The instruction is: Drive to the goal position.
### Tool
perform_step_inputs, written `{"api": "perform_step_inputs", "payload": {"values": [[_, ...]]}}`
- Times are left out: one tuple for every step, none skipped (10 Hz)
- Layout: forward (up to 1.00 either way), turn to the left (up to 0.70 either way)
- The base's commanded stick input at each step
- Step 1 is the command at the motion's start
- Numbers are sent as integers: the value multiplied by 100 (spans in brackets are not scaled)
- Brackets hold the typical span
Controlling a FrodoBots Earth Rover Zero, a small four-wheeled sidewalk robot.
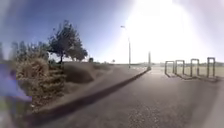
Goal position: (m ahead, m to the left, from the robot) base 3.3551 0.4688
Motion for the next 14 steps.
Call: {"api": "perform_step_inputs", "payload": {"values": [[70, 0], [70, 0], [70, 0], [70, 0], [70, 0], [70, 0], [70, 0], [70, 0], [70, 0], [70, 0], [70, 0], [70, 0], [70, 0], [70, 0]]}}
